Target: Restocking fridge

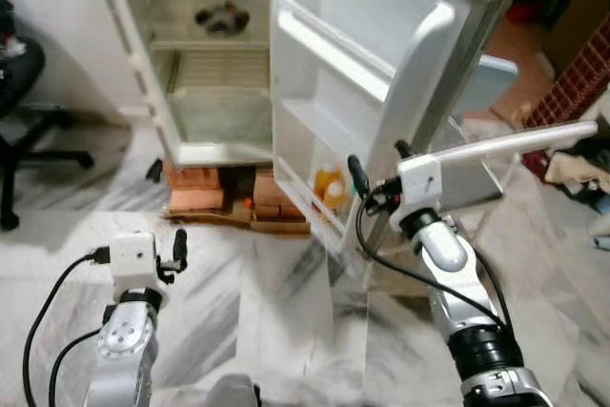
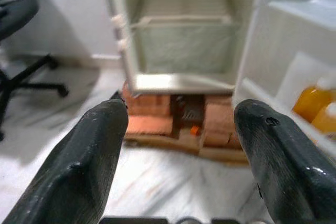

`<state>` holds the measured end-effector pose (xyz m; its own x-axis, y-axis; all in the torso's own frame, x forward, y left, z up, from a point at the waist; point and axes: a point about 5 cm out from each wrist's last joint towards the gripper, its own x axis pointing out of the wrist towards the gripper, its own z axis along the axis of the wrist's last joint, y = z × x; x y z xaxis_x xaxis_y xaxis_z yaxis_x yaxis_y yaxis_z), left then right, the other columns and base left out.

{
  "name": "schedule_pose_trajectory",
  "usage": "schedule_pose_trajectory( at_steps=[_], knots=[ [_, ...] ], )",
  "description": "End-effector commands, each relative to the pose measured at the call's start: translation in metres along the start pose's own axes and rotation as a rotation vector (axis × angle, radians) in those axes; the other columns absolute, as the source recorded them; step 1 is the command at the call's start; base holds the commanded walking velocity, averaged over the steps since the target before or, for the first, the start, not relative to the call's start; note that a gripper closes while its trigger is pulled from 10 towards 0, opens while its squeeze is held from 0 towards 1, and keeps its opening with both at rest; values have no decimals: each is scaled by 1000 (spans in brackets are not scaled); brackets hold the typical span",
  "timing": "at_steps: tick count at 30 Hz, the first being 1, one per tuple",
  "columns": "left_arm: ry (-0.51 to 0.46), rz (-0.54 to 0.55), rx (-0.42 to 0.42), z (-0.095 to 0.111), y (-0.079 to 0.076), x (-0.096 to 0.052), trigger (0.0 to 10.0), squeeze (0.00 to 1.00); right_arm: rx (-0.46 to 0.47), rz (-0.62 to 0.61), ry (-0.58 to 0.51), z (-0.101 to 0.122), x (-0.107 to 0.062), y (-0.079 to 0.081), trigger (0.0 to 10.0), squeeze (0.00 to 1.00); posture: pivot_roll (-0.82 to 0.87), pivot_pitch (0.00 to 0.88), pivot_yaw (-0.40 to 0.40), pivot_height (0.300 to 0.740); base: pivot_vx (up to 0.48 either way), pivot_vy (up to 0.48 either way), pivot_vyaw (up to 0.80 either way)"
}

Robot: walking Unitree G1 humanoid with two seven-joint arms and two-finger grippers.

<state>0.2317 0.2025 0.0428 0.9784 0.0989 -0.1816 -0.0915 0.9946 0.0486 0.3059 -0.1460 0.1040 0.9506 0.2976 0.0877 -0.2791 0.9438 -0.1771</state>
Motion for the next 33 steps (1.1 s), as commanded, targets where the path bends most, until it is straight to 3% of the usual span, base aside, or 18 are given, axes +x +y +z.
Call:
schedule_pose_trajectory(
  at_steps=[1,17,27,33],
  knots=[
    [19,-26,-4,-4,-8,-2,10000,0,3,-39,24,-6,-5,-9,10000,0,101,51,-44,740,465,0,0],
    [13,-77,-1,-2,-16,-1,10000,0,-11,-53,40,-13,-9,-11,10000,0,101,57,-42,740,58,0,0],
    [17,-78,-1,-1,-16,0,10000,0,9,-47,-2,-1,8,-12,10000,0,112,60,-44,740,0,-467,0],
    [25,-65,-26,-2,-15,-2,10000,0,22,-32,-34,9,21,-16,10000,0,119,63,-45,740,0,0,0]
  ],
)
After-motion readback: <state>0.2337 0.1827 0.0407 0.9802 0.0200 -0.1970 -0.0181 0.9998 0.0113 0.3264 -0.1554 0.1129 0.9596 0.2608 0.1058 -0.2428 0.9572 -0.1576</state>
